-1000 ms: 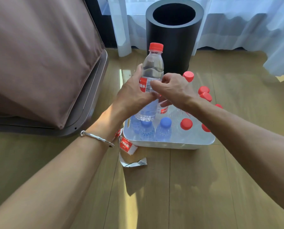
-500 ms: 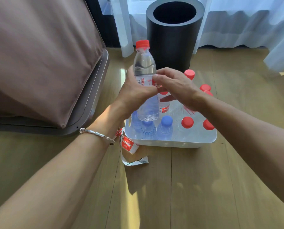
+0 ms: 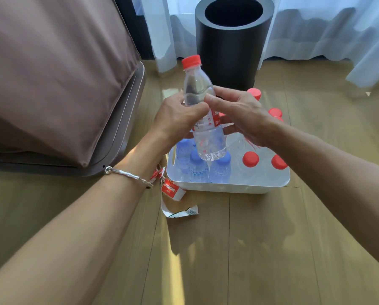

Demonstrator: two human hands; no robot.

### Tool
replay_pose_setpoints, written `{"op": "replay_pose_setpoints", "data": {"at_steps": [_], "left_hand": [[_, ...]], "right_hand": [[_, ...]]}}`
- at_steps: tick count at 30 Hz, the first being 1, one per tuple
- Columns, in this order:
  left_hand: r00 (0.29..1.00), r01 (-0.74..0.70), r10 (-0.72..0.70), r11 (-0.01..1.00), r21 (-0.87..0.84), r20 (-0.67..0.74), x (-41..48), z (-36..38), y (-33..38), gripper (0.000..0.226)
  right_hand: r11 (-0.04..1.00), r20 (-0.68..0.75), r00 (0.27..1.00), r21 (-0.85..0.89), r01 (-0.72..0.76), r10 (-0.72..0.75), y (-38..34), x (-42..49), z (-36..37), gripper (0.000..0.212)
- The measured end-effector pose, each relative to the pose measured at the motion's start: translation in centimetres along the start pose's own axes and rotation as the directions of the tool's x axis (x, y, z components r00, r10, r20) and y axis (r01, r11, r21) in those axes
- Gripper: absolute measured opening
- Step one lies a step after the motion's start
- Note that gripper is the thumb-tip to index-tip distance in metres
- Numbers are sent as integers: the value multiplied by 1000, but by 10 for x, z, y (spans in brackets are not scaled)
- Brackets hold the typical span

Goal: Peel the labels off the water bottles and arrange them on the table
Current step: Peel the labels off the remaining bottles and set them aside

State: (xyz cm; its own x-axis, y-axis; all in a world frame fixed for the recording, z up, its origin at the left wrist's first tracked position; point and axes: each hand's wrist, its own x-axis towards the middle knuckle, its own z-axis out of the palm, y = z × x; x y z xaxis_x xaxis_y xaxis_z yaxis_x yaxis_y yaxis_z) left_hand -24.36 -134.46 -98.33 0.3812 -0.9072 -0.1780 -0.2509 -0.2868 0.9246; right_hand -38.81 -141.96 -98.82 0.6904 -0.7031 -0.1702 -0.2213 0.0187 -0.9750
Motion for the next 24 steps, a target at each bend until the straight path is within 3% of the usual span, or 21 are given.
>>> {"op": "replay_pose_setpoints", "data": {"at_steps": [9,16,19,24], "left_hand": [[997,-40,40,999,7,-69,5,-6,-5,20],[995,-40,44,998,-41,84,-1,-12,-5,41],[996,-64,67,997,-53,60,0,-12,-5,32],[996,-91,91,987,-129,-9,0,-10,-7,45]], "right_hand": [[1000,-45,999,11,19,-19,-4,0,9,37],[999,-38,999,-52,14,-16,-3,-1,10,31],[998,-54,999,-67,-7,4,-2,2,11,29],[992,31,996,96,-81,78,-4,1,8,23]]}}
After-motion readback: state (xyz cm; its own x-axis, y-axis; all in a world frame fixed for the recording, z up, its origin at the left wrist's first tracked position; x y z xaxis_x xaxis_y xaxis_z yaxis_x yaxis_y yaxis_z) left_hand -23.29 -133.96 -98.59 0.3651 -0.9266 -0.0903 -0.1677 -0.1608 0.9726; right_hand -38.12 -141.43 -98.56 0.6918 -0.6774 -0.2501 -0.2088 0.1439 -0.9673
